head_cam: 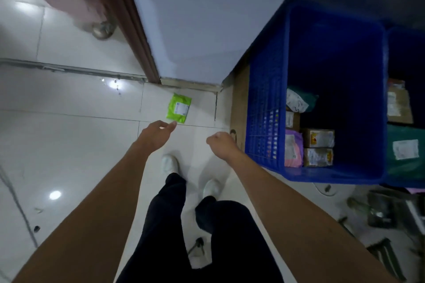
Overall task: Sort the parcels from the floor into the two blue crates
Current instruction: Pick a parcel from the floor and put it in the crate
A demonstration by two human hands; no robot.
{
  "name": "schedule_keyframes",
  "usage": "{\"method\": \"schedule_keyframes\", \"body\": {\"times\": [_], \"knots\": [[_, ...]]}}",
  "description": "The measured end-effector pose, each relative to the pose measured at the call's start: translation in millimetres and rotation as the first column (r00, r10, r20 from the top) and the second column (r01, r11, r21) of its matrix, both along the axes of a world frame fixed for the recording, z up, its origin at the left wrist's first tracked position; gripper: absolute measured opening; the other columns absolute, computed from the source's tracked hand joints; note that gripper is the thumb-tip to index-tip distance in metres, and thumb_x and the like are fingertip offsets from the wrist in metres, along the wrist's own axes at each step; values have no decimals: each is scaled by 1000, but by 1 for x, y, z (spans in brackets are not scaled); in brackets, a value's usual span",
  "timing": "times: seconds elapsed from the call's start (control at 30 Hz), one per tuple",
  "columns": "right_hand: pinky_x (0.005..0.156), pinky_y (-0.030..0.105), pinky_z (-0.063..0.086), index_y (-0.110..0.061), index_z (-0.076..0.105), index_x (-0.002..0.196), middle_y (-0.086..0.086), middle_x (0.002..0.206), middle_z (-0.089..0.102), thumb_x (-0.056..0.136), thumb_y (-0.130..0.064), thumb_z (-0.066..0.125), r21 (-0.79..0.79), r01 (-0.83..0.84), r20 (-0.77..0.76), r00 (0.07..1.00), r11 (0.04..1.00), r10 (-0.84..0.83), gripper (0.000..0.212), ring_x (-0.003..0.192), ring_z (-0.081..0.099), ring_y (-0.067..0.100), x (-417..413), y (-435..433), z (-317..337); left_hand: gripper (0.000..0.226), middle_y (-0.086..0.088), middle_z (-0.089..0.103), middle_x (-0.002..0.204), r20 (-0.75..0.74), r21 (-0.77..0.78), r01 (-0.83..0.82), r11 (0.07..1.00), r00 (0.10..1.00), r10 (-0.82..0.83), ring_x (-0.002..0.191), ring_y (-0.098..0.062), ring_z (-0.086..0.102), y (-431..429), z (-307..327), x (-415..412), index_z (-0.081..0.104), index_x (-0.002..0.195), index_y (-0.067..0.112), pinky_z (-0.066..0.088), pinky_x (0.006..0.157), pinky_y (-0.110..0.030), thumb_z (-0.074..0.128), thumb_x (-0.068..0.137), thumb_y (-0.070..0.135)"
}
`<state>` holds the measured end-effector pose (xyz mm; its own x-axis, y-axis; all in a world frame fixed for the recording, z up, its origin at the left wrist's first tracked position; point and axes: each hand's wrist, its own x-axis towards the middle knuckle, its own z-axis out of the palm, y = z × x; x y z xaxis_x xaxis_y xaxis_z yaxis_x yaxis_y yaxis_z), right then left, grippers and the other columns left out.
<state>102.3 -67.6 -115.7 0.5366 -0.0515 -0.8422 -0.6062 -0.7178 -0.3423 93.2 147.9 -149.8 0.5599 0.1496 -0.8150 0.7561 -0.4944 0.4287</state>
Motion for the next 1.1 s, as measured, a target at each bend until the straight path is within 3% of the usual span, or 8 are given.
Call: {"method": "schedule_keyframes", "body": {"times": [0.13, 0.27, 0.33, 0.53, 0.77, 0.9, 1.0, 1.1], "knots": [[56, 27, 35, -12, 59, 77, 3, 77, 57, 87, -20, 50, 11, -27, -18, 999, 1000, 27, 16, 76, 53, 24, 11, 28, -77, 63, -4, 62, 131, -29, -26, -62, 998, 998, 61, 127, -27, 52, -2, -68, -2, 60, 129, 26, 37, 109, -44, 43, 90, 72], [54, 28, 31, -17, 44, 61, 2, 68, 50, 87, -20, 50, 3, -13, -10, 1000, 1000, 13, 27, 70, 44, 24, 23, 36, -172, 56, -6, 60, 136, -10, -6, -49, 999, 999, 49, 129, -28, 50, -1, -156, 9, 57, 134, 23, 36, 110, -40, 38, 98, 61], [58, 28, 33, -15, 46, 60, 9, 76, 57, 88, -21, 50, -39, -49, -6, 999, 998, 49, 29, 75, 47, 24, 30, 34, -221, 52, -8, 56, 140, 3, 11, -17, 1000, 1000, 17, 132, -30, 48, -2, -199, 19, 55, 136, 19, 35, 109, -38, 37, 102, 54], [78, 29, 43, -14, 58, 92, 8, 94, 57, 95, -25, 48, -60, -145, -30, 989, 988, 144, 15, 85, 50, 23, 71, 33, -381, 46, -12, 58, 137, 87, 50, -4, 999, 996, -1, 127, -33, 51, 5, -342, 59, 56, 134, 15, 38, 105, -37, 39, 103, 45], [72, 26, 41, -11, 59, 95, 15, 94, 61, 85, -40, 60, -30, -12, 31, 999, 999, 13, 30, 81, 52, 25, 111, 64, -540, 50, -19, 57, 137, 123, 126, 25, 992, 992, -40, 127, -35, 51, 4, -489, 98, 52, 138, 10, 40, 104, -38, 41, 102, 43], [74, 29, 42, -6, 65, 118, 12, 97, 58, 79, -38, 64, 16, 133, 27, 991, 991, -134, 51, 84, 52, 24, 128, 73, -588, 63, -28, 41, 143, 74, 220, 102, 970, 990, -121, 131, -43, 43, -5, -543, 110, 38, 147, 7, 36, 108, -45, 42, 100, 49], [76, 31, 49, -8, 70, 105, 8, 91, 66, 66, -43, 61, 90, 237, 41, 970, 967, -241, 53, 80, 55, 25, 135, 80, -614, 65, -24, 38, 139, 66, 338, 202, 919, 969, -237, 128, -43, 43, -5, -562, 110, 42, 143, 8, 36, 107, -44, 45, 96, 53], [73, 32, 44, -12, 64, 83, 2, 78, 62, 76, -43, 57, 130, 315, 47, 945, 940, -323, 32, 69, 50, 22, 137, 76, -621, 63, -23, 36, 138, 29, 338, 281, 898, 951, -308, 126, -42, 43, -6, -564, 113, 48, 140, 10, 37, 106, -43, 44, 95, 54]]}}
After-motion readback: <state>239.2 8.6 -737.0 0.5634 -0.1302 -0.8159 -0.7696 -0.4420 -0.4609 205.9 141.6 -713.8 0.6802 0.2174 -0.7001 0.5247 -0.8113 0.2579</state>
